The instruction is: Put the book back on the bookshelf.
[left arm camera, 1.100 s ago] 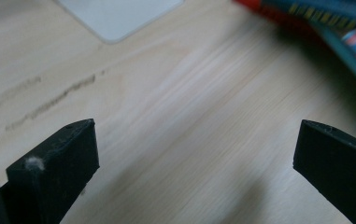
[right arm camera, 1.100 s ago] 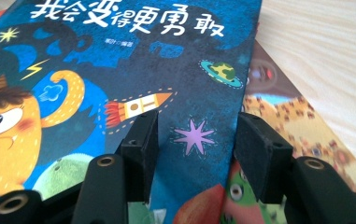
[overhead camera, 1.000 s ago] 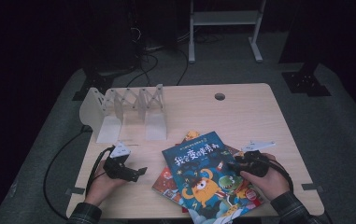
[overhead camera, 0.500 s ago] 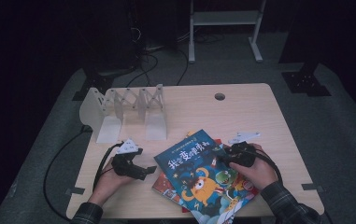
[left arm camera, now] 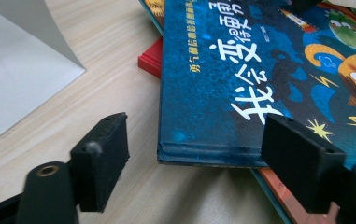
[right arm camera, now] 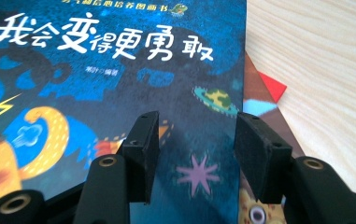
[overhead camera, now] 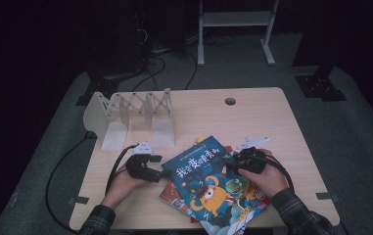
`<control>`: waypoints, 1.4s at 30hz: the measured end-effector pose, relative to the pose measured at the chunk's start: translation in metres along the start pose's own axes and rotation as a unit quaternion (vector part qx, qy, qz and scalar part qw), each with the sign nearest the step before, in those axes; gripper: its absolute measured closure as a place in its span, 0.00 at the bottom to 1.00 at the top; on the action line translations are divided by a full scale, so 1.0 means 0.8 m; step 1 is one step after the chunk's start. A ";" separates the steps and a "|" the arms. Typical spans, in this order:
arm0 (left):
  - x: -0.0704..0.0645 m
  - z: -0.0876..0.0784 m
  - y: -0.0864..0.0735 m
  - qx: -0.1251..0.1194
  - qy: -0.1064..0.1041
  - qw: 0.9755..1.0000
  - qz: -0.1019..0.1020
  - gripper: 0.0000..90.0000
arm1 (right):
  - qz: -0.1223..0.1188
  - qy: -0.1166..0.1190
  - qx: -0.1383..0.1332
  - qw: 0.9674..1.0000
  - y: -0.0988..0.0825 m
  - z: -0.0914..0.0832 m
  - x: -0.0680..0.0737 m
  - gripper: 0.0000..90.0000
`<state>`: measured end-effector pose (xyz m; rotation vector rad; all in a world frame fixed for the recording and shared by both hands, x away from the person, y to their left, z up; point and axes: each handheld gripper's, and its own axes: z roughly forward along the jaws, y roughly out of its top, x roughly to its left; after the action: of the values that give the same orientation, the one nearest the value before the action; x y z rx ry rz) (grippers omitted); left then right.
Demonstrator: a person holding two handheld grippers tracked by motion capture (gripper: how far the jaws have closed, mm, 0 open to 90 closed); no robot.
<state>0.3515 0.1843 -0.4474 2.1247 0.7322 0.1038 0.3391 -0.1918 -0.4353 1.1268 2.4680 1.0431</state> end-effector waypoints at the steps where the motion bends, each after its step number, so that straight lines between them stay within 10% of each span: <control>1: 0.000 0.002 0.000 0.003 -0.004 1.000 0.000 0.27 | 0.003 0.001 -0.004 1.000 -0.002 -0.003 -0.001 0.55; 6: -0.001 0.005 0.000 0.012 -0.028 1.000 -0.001 0.35 | 0.012 -0.004 -0.010 1.000 -0.020 -0.023 -0.009 0.54; 42: -0.009 0.001 -0.002 0.026 -0.021 0.999 -0.019 0.37 | 0.079 -0.033 -0.025 0.996 -0.151 -0.132 -0.026 0.51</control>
<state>0.3447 0.1806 -0.4475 2.1552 0.7572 0.0196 0.2346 -0.3150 -0.4447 1.3353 2.3209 1.0842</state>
